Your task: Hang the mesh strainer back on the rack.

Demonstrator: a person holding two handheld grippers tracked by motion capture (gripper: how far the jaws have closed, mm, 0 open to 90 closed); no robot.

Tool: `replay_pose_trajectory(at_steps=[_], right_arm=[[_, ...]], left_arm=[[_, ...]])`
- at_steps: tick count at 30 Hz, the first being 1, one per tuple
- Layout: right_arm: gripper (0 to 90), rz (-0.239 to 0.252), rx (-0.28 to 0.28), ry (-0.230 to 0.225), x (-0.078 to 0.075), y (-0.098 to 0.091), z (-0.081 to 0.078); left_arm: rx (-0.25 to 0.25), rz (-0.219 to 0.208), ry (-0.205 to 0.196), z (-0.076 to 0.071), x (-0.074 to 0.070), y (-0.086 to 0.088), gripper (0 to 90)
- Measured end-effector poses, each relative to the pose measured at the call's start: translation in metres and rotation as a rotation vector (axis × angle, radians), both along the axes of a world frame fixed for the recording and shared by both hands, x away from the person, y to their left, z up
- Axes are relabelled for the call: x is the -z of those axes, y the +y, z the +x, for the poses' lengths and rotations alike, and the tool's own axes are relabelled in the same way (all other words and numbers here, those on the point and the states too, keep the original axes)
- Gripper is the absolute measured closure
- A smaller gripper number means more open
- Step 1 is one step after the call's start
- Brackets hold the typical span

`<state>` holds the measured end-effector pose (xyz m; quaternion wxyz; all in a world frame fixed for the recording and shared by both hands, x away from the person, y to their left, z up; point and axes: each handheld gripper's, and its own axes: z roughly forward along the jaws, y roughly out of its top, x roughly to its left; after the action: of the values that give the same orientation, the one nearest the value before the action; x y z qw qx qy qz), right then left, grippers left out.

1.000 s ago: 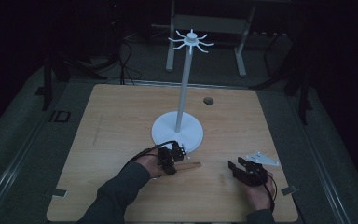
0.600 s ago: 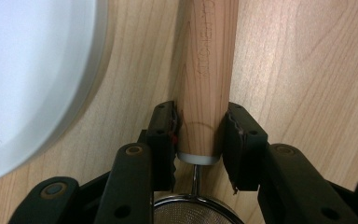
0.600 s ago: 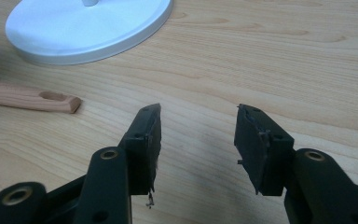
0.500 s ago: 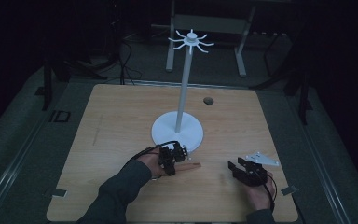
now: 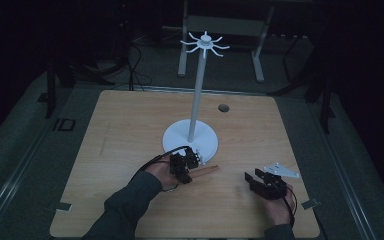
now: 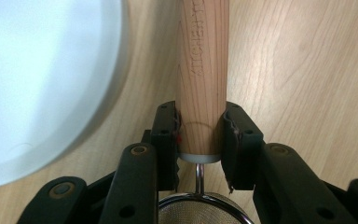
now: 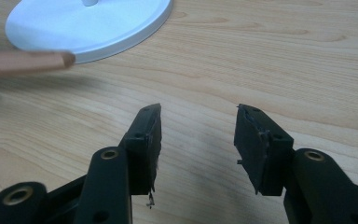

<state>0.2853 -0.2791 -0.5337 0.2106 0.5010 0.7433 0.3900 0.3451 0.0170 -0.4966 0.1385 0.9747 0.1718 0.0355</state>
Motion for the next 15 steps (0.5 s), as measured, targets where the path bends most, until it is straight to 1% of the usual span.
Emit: replay_pose_trajectory(at_steps=[7, 9, 15], right_arm=[[51.7, -0.006, 0.001, 0.0, 0.0, 0.0, 0.0], [51.7, -0.005, 0.005, 0.0, 0.0, -0.001, 0.0], [51.8, -0.008, 0.008, -0.001, 0.0, -0.001, 0.0]], left_arm=[[-0.039, -0.059, -0.032, 0.002, -0.01, 0.004, 69.8], [-0.053, -0.084, -0.037, 0.002, -0.013, 0.005, 69.8], [-0.089, -0.146, -0.077, 0.002, -0.024, 0.008, 69.8]])
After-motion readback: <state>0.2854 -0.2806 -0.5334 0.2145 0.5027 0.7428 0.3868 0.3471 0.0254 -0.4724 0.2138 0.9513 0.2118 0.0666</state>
